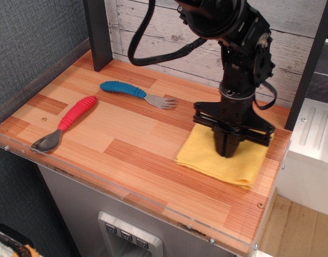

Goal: Slide the yellow rag forward next to the red fork.

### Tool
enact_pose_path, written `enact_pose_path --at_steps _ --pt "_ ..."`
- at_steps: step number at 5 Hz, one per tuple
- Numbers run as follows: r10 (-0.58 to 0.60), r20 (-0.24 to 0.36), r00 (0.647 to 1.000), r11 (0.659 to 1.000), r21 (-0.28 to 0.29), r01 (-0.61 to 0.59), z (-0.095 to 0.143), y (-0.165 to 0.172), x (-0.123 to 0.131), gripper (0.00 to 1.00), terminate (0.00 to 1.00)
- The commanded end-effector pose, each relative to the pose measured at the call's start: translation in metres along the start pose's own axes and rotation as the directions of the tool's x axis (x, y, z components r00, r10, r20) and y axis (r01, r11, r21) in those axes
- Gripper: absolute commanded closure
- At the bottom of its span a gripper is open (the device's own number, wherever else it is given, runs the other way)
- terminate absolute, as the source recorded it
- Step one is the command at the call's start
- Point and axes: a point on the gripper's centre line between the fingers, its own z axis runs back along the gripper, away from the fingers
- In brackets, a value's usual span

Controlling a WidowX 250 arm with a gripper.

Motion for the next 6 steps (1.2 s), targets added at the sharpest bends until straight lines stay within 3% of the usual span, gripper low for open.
enact_pose_path --at_steps 1,3,6 --pt "-0.026 -0.029 0.999 0.994 0.108 0.029 0.018 0.029 -0.022 1.00 0.00" --pt "-0.007 -0.024 1.000 0.992 0.122 0.009 0.020 0.066 -0.053 1.00 0.00" --pt "-0.116 -0.061 0.991 0.981 0.148 0.124 0.012 0.109 -0.056 1.00 0.00"
